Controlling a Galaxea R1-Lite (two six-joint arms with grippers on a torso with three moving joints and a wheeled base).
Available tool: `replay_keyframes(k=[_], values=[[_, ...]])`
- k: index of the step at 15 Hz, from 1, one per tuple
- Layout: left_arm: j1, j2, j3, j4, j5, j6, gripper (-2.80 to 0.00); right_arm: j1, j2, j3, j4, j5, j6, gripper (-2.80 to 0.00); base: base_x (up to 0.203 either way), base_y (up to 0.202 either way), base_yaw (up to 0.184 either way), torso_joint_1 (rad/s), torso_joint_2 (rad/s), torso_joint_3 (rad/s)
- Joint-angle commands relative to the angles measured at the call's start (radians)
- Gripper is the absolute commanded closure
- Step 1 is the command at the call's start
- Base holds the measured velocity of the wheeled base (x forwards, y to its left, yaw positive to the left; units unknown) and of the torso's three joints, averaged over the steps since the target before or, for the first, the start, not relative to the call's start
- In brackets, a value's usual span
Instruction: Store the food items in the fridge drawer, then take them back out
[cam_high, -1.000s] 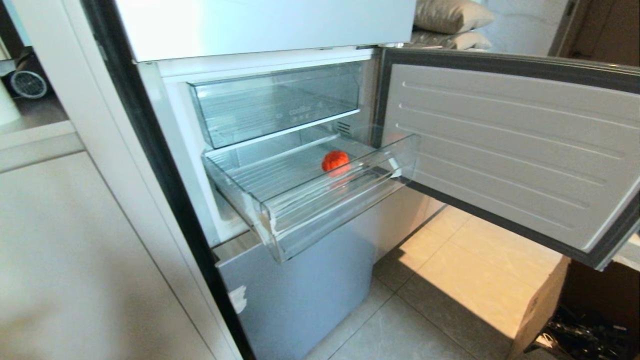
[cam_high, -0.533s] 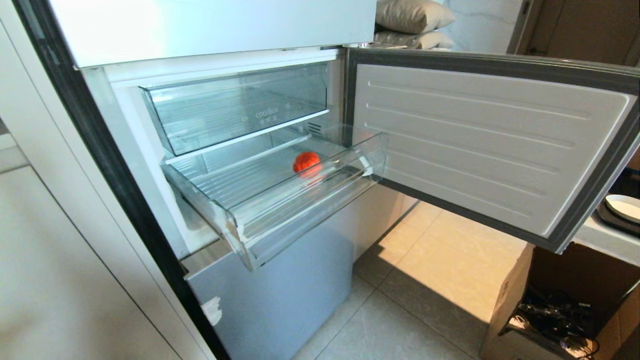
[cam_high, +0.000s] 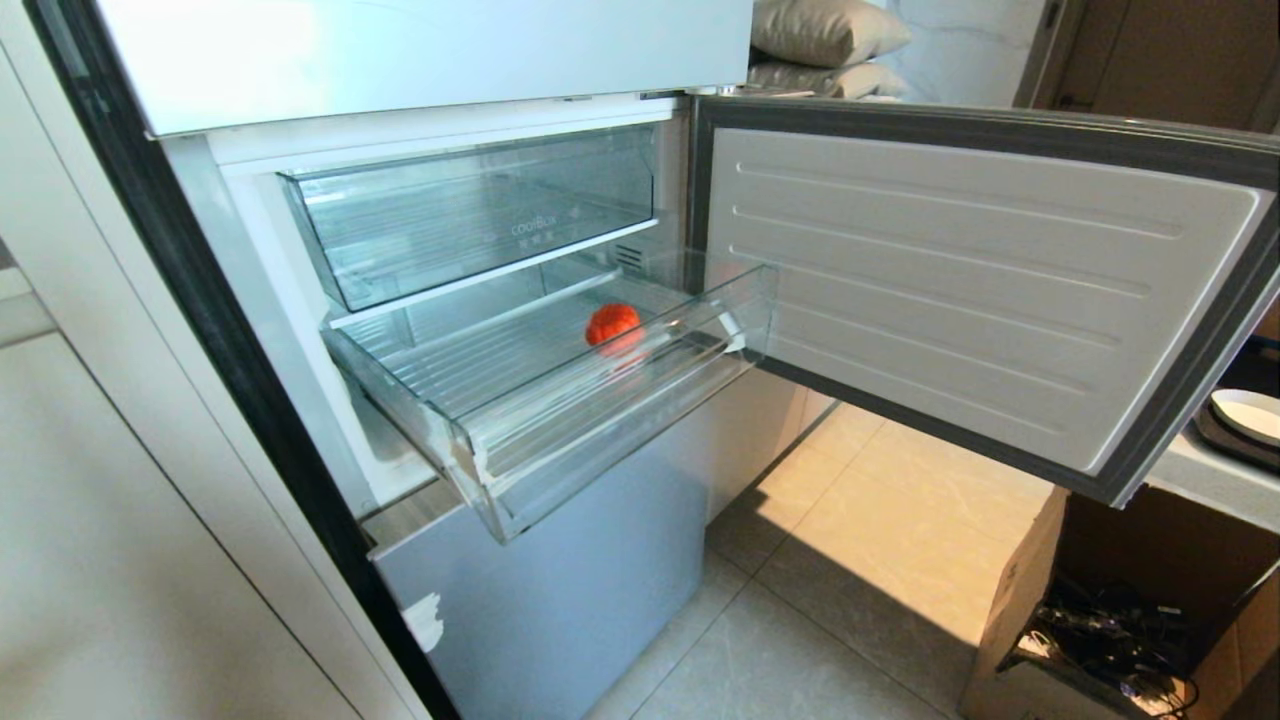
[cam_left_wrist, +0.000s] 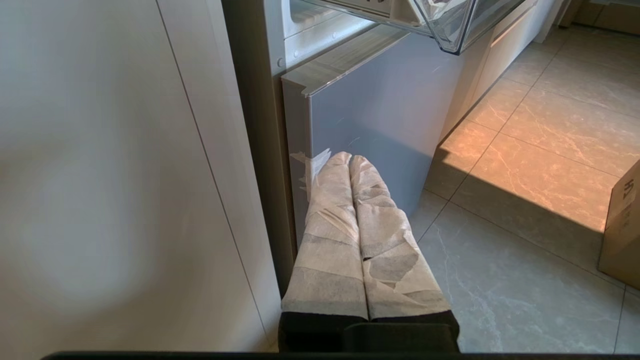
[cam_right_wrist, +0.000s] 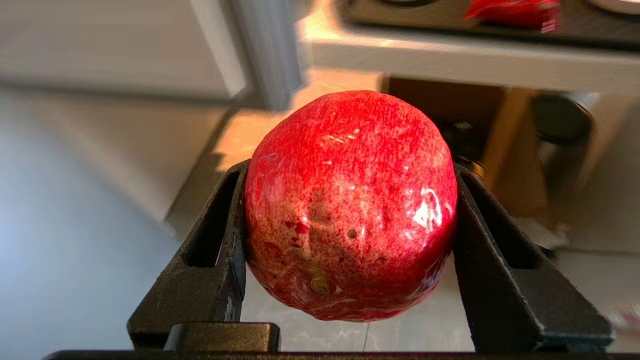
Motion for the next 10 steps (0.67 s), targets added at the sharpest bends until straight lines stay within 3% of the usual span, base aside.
replay_keyframes(k=[1, 5, 10], values=[[0.0, 0.0, 0.0, 0.0, 0.0, 0.0, 0.0, -0.101, 0.321, -0.094, -0.086, 0.033, 0.004, 0.0, 0.0, 0.0, 0.0, 0.0, 0.0, 0.0], [0.0, 0.0, 0.0, 0.0, 0.0, 0.0, 0.0, -0.248, 0.617, -0.271, -0.249, 0.055, -0.011, 0.0, 0.0, 0.0, 0.0, 0.0, 0.0, 0.0], [0.0, 0.0, 0.0, 0.0, 0.002, 0.0, 0.0, -0.422, 0.831, -0.492, -0.285, 0.06, -0.048, 0.0, 0.0, 0.0, 0.0, 0.0, 0.0, 0.0]])
